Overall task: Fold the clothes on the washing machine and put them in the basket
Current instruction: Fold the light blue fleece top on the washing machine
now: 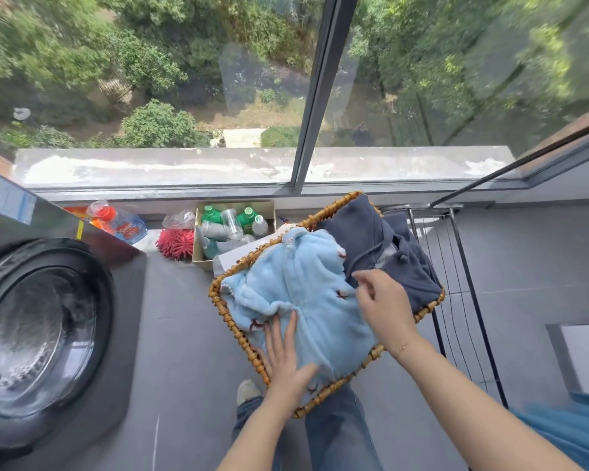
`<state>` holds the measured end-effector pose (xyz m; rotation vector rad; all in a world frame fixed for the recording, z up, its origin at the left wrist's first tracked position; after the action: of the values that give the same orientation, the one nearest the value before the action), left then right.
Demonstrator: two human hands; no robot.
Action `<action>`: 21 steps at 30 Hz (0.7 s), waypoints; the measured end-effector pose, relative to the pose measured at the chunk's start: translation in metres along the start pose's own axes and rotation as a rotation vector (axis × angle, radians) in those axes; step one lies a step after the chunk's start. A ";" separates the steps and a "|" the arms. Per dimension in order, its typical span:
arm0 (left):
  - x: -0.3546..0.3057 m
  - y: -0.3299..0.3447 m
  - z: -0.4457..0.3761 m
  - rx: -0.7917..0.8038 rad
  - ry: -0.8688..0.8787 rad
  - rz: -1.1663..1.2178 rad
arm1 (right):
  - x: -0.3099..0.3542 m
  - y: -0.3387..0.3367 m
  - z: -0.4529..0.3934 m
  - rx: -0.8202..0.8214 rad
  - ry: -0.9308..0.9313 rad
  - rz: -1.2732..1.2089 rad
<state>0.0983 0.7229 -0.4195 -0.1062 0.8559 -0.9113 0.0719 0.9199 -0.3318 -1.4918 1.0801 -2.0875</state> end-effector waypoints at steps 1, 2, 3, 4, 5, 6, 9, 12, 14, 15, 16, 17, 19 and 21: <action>-0.003 -0.008 0.003 0.015 -0.045 0.151 | 0.012 -0.002 -0.012 -0.016 -0.062 -0.061; -0.005 -0.017 0.006 0.018 -0.094 0.266 | 0.021 0.003 -0.022 0.011 -0.097 -0.087; -0.006 -0.029 0.009 -0.015 -0.129 0.305 | 0.024 0.013 -0.029 0.069 -0.086 -0.095; -0.010 -0.042 0.011 -0.084 -0.142 0.262 | 0.020 0.029 -0.035 0.138 -0.040 -0.106; -0.015 -0.056 0.011 -0.177 -0.147 0.187 | 0.013 0.045 -0.038 0.200 0.031 -0.149; -0.022 -0.069 0.009 -0.282 -0.117 0.106 | 0.009 0.061 -0.039 0.243 0.096 -0.215; -0.047 -0.064 -0.010 -0.308 -0.003 -0.177 | 0.003 0.082 -0.046 0.245 0.214 -0.367; -0.038 -0.028 -0.035 -0.141 -0.066 -0.374 | -0.002 0.089 -0.064 0.293 0.315 -0.443; -0.034 -0.018 -0.048 -0.122 -0.106 -0.396 | -0.011 0.099 -0.078 0.406 0.344 -0.454; -0.035 -0.016 -0.053 -0.115 -0.124 -0.409 | -0.015 0.105 -0.083 0.458 0.379 -0.486; -0.035 -0.014 -0.055 -0.103 -0.137 -0.423 | -0.018 0.111 -0.084 0.502 0.431 -0.516; -0.037 -0.011 -0.058 -0.089 -0.140 -0.438 | -0.023 0.115 -0.086 0.535 0.491 -0.534; -0.034 -0.009 -0.061 -0.080 -0.165 -0.460 | -0.025 0.124 -0.091 0.637 0.538 -0.501; -0.033 -0.011 -0.065 -0.092 -0.182 -0.460 | -0.026 0.130 -0.098 0.635 0.536 -0.481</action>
<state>0.0357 0.7576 -0.4389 -0.4740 0.7140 -1.2692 -0.0262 0.8906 -0.4614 -0.9492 0.1135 -2.8882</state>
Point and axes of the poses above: each hand's wrist, its own z-axis away from the middle knuckle, its own y-axis out of the palm, x = y × z, the point moved 8 cm from there along -z, towards the middle knuckle, and after that the axes turned 11 degrees about -y, right-handed, at the moved point
